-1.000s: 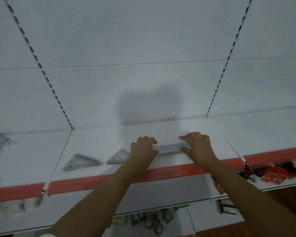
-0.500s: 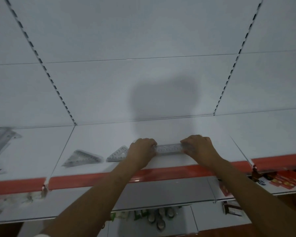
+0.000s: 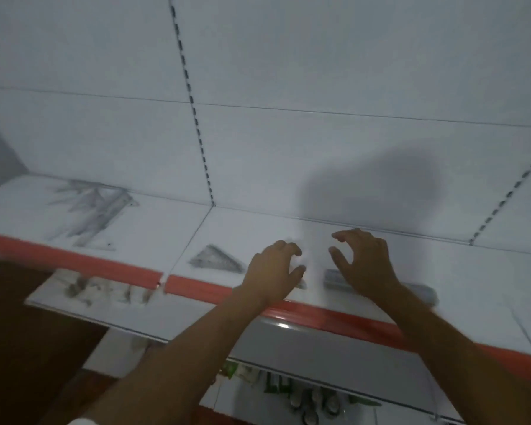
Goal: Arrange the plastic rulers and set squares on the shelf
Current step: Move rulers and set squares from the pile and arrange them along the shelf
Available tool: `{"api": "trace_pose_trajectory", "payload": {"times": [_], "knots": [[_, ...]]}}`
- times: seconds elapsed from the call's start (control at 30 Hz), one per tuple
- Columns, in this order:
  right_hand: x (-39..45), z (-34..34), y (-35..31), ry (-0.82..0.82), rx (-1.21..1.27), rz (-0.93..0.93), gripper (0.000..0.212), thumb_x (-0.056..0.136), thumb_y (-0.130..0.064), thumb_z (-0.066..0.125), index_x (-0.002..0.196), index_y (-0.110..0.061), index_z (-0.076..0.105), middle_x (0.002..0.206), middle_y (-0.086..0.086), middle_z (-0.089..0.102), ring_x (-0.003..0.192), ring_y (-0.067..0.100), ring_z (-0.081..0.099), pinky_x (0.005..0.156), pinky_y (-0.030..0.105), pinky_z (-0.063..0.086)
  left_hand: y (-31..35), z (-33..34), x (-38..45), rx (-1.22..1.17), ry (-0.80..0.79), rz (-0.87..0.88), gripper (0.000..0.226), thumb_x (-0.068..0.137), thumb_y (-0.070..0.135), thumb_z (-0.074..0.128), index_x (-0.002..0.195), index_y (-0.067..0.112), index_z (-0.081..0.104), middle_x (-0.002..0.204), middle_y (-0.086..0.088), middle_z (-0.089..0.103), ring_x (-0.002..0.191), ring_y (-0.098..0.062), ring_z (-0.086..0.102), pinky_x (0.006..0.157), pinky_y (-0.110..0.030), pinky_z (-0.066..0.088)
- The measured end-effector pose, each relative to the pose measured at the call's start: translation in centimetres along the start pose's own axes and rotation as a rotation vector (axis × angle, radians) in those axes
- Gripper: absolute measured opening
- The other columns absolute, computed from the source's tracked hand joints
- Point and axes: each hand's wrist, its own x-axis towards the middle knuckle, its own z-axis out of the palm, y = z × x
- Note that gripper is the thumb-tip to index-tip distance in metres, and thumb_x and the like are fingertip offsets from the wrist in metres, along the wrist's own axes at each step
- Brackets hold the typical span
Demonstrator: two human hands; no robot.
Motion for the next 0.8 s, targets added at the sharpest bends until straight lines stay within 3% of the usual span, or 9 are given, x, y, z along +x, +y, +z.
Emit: {"api": "trace_pose_trajectory", "payload": {"times": [0.13,0.23,0.47,0.8], "knots": [[4.0,5.2,-10.0,-0.022,0.166,-0.205,0.037,0.088,-0.043,0.049,0.108,-0.018,0.067,0.101,-0.003,0.068,0.096,0.019,0.063,0.090,0.043,0.045,-6.3,-5.5,-4.6,0.052,0.128,-0.207,0.031,0.093,0.039,0.053,0.119,0.022,0.056,0.118,0.003,0.056,0.097,-0.015,0.059,0.086,-0.034,0.048],[5.2,8.7,-18.6,-0.123,0.224,-0.325,0.028,0.092,-0.038,0.055,0.114,-0.022,0.063,0.112,-0.006,0.064,0.106,0.015,0.057,0.097,0.037,0.035,-11.3,-10.1,-9.5,0.039,0.237,-0.361,0.029,0.093,0.035,0.054,0.117,0.019,0.057,0.116,0.000,0.056,0.096,-0.017,0.059,0.084,-0.033,0.049],[5.9,13.4,-36.9,-0.222,0.279,-0.598,0.042,0.086,-0.047,0.041,0.117,-0.025,0.061,0.118,-0.007,0.062,0.112,0.015,0.053,0.093,0.033,0.028,-20.6,-19.7,-20.7,0.104,0.455,-0.587,0.030,0.094,0.035,0.051,0.120,0.022,0.058,0.117,0.002,0.060,0.096,-0.013,0.058,0.084,-0.032,0.050],[3.9,21.0,-55.3,-0.324,0.260,-0.718,0.041,0.094,-0.051,0.045,0.126,-0.027,0.053,0.130,-0.004,0.055,0.119,0.016,0.049,0.104,0.038,0.031,-30.7,-28.7,-33.8,0.231,0.506,-0.844,0.035,0.092,0.041,0.054,0.121,0.023,0.055,0.121,0.002,0.058,0.108,-0.015,0.055,0.092,-0.037,0.049]]}}
